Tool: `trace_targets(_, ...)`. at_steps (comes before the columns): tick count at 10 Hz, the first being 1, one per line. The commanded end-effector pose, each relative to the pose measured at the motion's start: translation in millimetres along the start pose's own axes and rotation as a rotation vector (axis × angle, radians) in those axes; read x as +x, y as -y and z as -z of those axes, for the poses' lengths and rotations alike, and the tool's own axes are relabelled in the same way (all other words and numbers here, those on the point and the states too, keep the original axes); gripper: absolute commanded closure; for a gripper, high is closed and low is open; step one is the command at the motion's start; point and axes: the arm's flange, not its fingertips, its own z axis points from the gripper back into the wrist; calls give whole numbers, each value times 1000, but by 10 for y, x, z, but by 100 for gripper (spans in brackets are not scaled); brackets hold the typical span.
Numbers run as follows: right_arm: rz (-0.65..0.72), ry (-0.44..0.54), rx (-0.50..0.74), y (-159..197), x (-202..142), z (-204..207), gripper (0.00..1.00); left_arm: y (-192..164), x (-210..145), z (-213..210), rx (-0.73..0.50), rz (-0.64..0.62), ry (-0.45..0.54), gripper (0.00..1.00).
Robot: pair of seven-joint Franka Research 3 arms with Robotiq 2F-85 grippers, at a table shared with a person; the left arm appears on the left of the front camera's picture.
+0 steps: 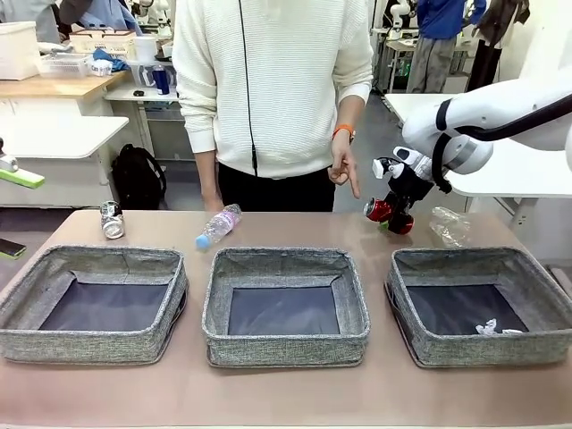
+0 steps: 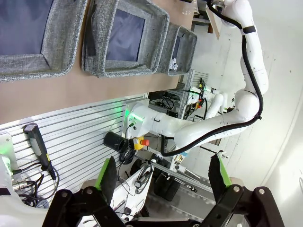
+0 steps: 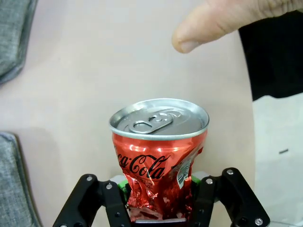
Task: Sort the waste into the appropriate baskets.
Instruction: Pick up the waste item pointed out by the person.
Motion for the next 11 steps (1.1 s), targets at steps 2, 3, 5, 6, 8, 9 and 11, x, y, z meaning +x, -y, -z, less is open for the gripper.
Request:
trace_targets(2,181,74,-16,27,82,-259,100,10,7,-15,-14,20,1,0)
trace_targets(3,342,88,-61,-66,238,-658,100,10,7,-15,-14,20,1,0)
trace_targets(5,613,42,-170,-606,714,-1639,100,10,7,-15,-14,20,1,0)
trace_targets(6,748,-32,-213,-988,982,-1903,100,10,7,-15,-14,20,1,0)
trace_targets(8,915,-286,-308,-1674,1271,-1974,100,10,7,-15,-14,20,1,0)
trace_targets(9,1040,-348,-341,-1921,1248,-1906,100,10,7,-15,-14,20,1,0)
trace_targets(11,1183,-335,-319,-2152,1111,-1719,100,10,7,-15,-14,20,1,0)
